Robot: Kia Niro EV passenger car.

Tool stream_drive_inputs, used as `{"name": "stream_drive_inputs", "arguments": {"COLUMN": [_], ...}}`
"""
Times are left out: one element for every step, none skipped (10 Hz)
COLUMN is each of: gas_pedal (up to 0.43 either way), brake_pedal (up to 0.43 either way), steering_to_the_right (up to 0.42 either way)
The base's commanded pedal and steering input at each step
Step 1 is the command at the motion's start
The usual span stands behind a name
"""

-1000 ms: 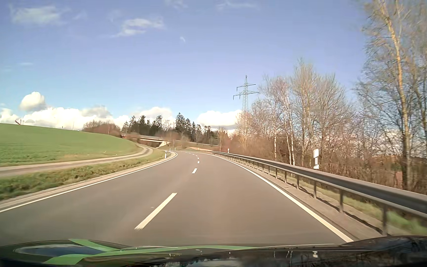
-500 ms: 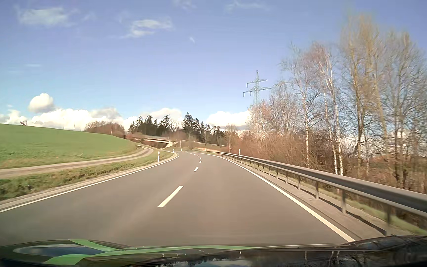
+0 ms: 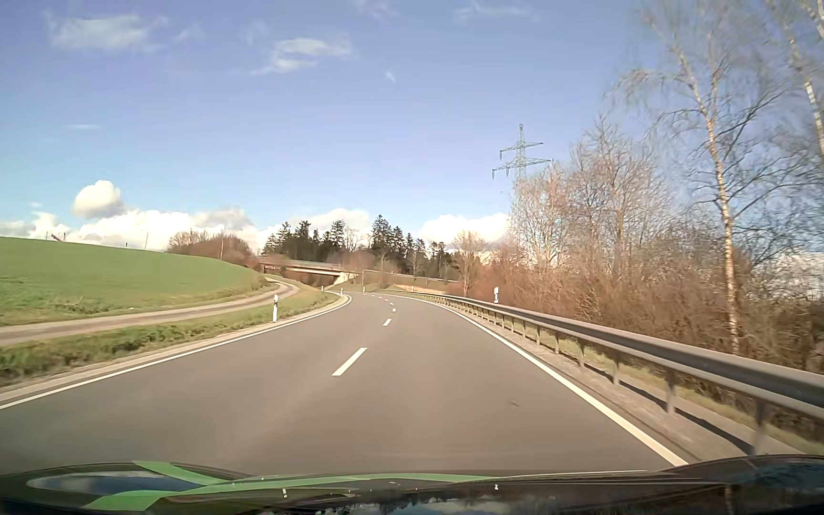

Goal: Follow the waypoints while adhering to traffic rules and regulations

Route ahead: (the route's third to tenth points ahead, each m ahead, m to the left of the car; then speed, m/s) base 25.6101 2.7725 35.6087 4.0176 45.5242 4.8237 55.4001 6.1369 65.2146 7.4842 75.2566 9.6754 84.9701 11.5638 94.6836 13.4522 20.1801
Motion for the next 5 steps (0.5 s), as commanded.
{"name": "stream_drive_inputs", "arguments": {"gas_pedal": [0.197,0.197,0.197,0.197,0.197], "brake_pedal": [0.000,0.000,0.000,0.000,0.000], "steering_to_the_right": [-0.022,-0.022,-0.021,-0.021,-0.021]}}
